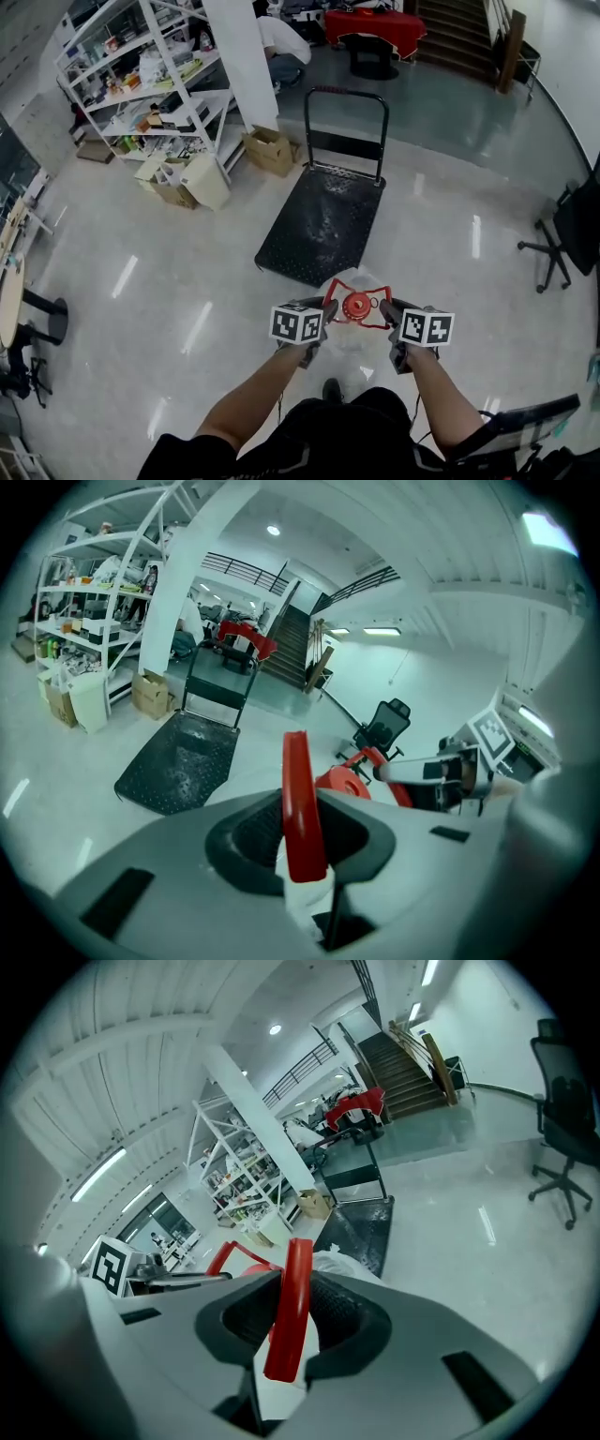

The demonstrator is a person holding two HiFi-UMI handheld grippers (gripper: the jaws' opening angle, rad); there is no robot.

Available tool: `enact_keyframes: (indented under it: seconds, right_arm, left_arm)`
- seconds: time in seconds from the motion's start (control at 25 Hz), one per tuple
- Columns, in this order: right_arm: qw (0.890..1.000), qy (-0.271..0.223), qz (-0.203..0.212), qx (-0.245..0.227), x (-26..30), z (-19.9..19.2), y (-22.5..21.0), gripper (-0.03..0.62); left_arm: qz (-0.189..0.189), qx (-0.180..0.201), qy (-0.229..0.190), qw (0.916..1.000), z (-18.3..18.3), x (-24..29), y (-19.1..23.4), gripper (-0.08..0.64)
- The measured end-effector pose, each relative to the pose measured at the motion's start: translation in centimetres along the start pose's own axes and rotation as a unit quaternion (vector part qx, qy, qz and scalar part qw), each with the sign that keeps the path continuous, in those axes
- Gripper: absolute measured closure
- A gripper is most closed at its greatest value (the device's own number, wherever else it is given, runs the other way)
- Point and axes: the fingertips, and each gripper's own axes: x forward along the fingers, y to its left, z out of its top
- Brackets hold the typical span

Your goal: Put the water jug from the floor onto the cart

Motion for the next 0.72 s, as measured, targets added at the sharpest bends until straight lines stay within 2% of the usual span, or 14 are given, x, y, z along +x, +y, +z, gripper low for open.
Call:
enact_keyframes:
  seconds: [0.16, 0.4, 0.72]
  right_arm:
    - [1.000, 0.014, 0.019, -0.011, 4.0, 4.2, -0.9, 0.500]
    - [0.997, 0.044, 0.054, -0.035, 12.9, 11.8, -2.2, 0.500]
    - [0.992, 0.063, 0.086, -0.071, 22.3, 20.3, -1.8, 0.500]
  left_arm:
    - [0.014, -0.010, -0.008, 0.9998, 4.1, 2.1, 3.0, 0.494]
    - [0.057, -0.039, -0.021, 0.9974, 10.8, 6.1, 9.7, 0.494]
    - [0.093, -0.065, -0.041, 0.9927, 18.2, 9.3, 17.8, 0.494]
